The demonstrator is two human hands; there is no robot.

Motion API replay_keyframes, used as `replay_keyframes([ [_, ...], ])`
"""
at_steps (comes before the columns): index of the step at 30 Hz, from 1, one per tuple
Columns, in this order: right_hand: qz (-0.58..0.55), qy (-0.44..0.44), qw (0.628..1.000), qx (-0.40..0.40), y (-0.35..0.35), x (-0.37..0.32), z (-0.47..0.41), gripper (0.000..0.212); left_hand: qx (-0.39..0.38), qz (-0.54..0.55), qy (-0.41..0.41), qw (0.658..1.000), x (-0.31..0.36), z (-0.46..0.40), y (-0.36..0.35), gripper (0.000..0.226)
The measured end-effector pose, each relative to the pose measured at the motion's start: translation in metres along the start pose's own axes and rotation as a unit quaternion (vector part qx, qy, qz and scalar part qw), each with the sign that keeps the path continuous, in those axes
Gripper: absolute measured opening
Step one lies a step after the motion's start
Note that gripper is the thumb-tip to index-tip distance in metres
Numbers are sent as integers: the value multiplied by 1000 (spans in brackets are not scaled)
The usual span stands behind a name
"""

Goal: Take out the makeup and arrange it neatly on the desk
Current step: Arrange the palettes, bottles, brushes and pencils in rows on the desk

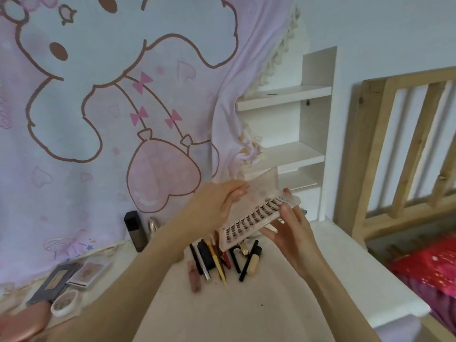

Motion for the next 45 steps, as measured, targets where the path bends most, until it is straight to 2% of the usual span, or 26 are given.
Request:
replay_keyframes([
  [3,-8,-31,999,16,43,8,18,47,-32,8,16,999,1,-25,-42,34],
  [4,-9,-42,999,30,61,10,23,43,-41,2,17,999,2,-32,-57,33],
  [8,20,-93,989,116,130,14,40,60,-38,-36,25,998,3,-60,-103,30],
  [11,143,-128,972,137,164,13,52,56,-30,-44,36,998,3,-79,-124,29],
  [14,368,-136,906,159,191,3,59,59,-34,-48,52,997,2,-93,-142,31],
  [16,457,-112,867,164,198,-5,61,57,-42,-26,61,997,2,-98,-155,31],
  [18,510,-93,841,152,198,-7,62,56,-45,-7,65,997,3,-101,-166,30],
  [21,571,-112,805,121,197,6,65,79,-45,-7,73,996,2,-105,-182,26],
  [24,656,-93,742,101,187,10,66,98,-29,-10,87,996,0,-110,-189,26],
  [28,745,-125,653,44,178,29,68,118,17,-15,79,997,2,-113,-188,24],
  [30,774,-122,622,19,174,34,70,125,31,-20,75,996,2,-114,-188,24],
  [35,801,-120,586,-27,172,43,71,129,82,-72,59,992,4,-115,-186,22],
  [38,805,-131,577,-41,174,46,71,127,109,-91,49,989,4,-116,-181,20],
  [40,807,-134,573,-50,174,47,70,127,103,-80,47,990,1,-118,-180,21],
  [45,807,-137,572,-56,176,47,68,125,78,-136,2,988,6,-105,-186,28],
])
Point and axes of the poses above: each hand's wrist, its own z-axis away from the middle knuckle, its own y-axis out of the back of the hand, x = y × z, the point moved 10 cm from there along -z, towards the middle knuckle, and after that the axes turned 9 degrees about y, right-handed, at the moved point
